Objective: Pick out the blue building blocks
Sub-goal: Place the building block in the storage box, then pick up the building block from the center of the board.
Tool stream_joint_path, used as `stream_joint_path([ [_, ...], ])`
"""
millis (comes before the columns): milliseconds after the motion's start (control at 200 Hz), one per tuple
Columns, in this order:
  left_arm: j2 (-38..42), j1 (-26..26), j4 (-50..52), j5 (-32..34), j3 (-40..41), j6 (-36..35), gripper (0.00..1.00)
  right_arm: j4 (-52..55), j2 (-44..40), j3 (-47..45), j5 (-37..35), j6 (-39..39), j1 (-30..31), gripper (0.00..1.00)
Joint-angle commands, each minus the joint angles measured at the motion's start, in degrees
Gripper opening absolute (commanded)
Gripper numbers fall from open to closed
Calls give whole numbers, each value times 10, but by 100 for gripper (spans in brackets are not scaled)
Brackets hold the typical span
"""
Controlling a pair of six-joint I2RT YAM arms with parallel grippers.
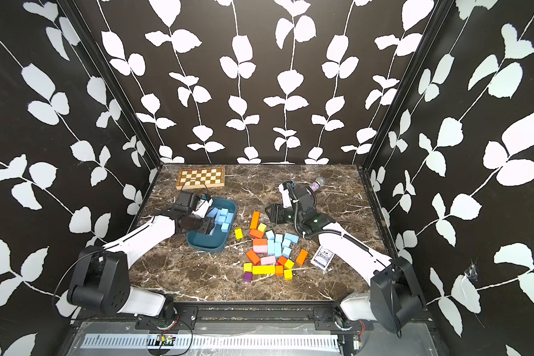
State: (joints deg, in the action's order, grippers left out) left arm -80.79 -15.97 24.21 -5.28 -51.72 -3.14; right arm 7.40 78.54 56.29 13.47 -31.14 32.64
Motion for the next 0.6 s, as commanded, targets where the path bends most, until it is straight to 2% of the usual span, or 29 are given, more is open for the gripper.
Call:
stream_joint_path([
  [0, 31, 2, 5, -36, -24, -39, 65, 95, 23, 41, -40, -28, 5, 61],
  [190, 32, -8, -3, -70, -49, -97, 68, 151, 49, 63, -55, -58, 5, 58],
  [375, 35, -49, -12, -92, -54, -182, 69, 184, 58, 70, -77, -79, 5, 57],
  [595, 30, -85, -9, -185, -50, -288, 69, 222, 72, 76, -77, -90, 5, 57],
])
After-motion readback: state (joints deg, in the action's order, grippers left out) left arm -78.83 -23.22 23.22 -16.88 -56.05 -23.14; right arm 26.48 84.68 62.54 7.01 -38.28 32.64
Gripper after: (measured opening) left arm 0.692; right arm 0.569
